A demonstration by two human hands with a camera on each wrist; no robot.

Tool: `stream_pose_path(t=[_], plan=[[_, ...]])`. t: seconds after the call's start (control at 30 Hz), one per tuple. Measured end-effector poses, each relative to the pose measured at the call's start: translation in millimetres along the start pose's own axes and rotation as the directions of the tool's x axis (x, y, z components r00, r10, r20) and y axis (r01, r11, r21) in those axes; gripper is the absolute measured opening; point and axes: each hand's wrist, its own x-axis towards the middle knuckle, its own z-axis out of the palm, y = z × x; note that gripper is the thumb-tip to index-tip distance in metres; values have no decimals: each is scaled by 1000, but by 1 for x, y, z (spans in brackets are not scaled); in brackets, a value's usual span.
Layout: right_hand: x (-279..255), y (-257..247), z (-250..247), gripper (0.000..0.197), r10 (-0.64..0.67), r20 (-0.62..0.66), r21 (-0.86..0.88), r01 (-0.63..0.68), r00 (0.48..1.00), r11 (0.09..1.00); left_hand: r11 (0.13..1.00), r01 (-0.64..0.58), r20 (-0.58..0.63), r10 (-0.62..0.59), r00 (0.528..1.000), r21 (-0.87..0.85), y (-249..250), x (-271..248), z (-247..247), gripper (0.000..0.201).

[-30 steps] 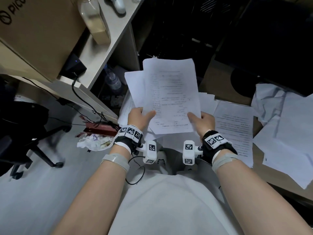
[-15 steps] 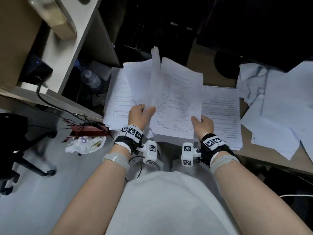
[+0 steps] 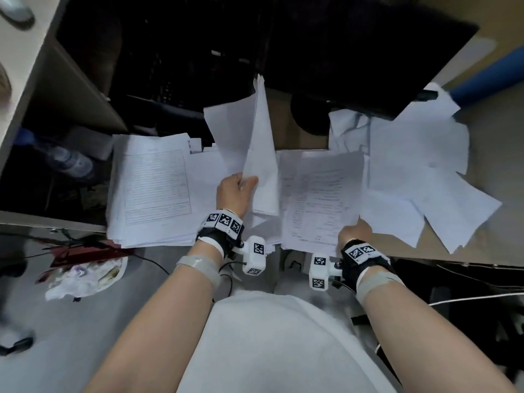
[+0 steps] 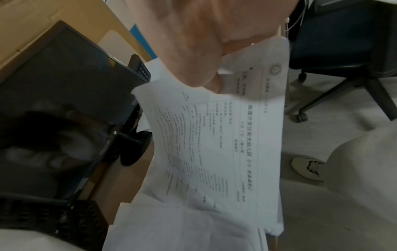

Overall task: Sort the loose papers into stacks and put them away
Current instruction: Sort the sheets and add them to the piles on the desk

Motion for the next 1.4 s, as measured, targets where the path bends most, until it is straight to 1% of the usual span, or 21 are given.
stream_pose_path(t=[0.17, 0.23, 0.33, 0.4, 0.43, 0.5, 0.53, 0.57, 0.6, 0.63, 0.7, 0.77, 0.83, 0.9, 0.93, 1.0, 1.17, 1.27, 1.33, 1.37, 1.4], plan=[[36, -2, -1, 21, 22, 107, -61, -16, 994, 998, 999, 29, -47, -27, 999, 25, 4, 5, 23, 28], [45, -9, -3, 26, 9, 143, -138, 11, 990, 990, 998, 48, -64, -46, 997, 43, 7, 3, 30, 26], [64, -13, 0, 36, -51, 234, -174, 94, 971, 980, 994, 102, -108, -97, 989, 40, 10, -5, 41, 17], [73, -14, 4, 40, -63, 282, -210, 126, 957, 970, 991, 122, -161, -113, 980, 48, 12, -13, 47, 16], [74, -16, 4, 46, -59, 285, -241, 131, 957, 962, 991, 130, -191, -120, 974, 42, 12, -16, 51, 17], [72, -26, -1, 74, -78, 260, -264, 149, 962, 953, 991, 131, -229, -124, 966, 15, 15, -22, 60, 20], [71, -34, -5, 85, -119, 252, -233, 180, 960, 956, 992, 126, -235, -121, 965, 8, 18, -24, 66, 22], [72, -44, -10, 89, -186, 273, -169, 237, 944, 957, 993, 121, -237, -117, 964, 2, 20, -26, 73, 25], [73, -56, -15, 86, -250, 350, -64, 289, 903, 955, 993, 118, -235, -116, 965, -5, 23, -27, 80, 28], [76, -68, -18, 79, -327, 453, 71, 332, 829, 941, 993, 114, -232, -114, 966, -14, 26, -29, 88, 31], [71, -95, -31, 64, -441, 633, 277, 346, 636, 897, 994, 111, -221, -112, 969, -17, 35, -31, 101, 44], [63, -118, -44, 54, -540, 696, 389, 384, 473, 837, 994, 109, -216, -110, 970, -18, 46, -32, 113, 58], [54, -131, -54, 57, -602, 709, 451, 419, 369, 788, 982, 151, -215, -173, 961, -116, 58, -31, 119, 64], [52, -135, -61, 68, -621, 716, 457, 457, 320, 763, 948, 168, -198, -225, 954, -268, 67, -31, 122, 66], [53, -135, -64, 70, -628, 721, 458, 478, 294, 750, 940, 162, -196, -228, 954, -301, 71, -32, 122, 66], [53, -138, -73, 68, -635, 732, 458, 511, 247, 727, 943, 141, -212, -210, 954, -300, 75, -32, 123, 65], [60, -134, -81, 86, -644, 740, 460, 552, 195, 696, 971, 46, -222, -99, 970, -233, 84, -32, 132, 64], [59, -129, -87, 76, -645, 749, 488, 531, 152, 693, 971, 20, -243, -80, 967, -239, 91, -33, 135, 46], [59, -125, -91, 75, -657, 744, 515, 526, 117, 677, 969, 24, -264, -91, 960, -246, 93, -32, 138, 50], [59, -124, -91, 73, -657, 743, 515, 517, 127, 683, 971, 25, -274, -92, 957, -236, 94, -31, 140, 54], [60, -122, -93, 64, -652, 742, 505, 506, 159, 699, 974, 36, -287, -101, 953, -222, 95, -32, 142, 57]])
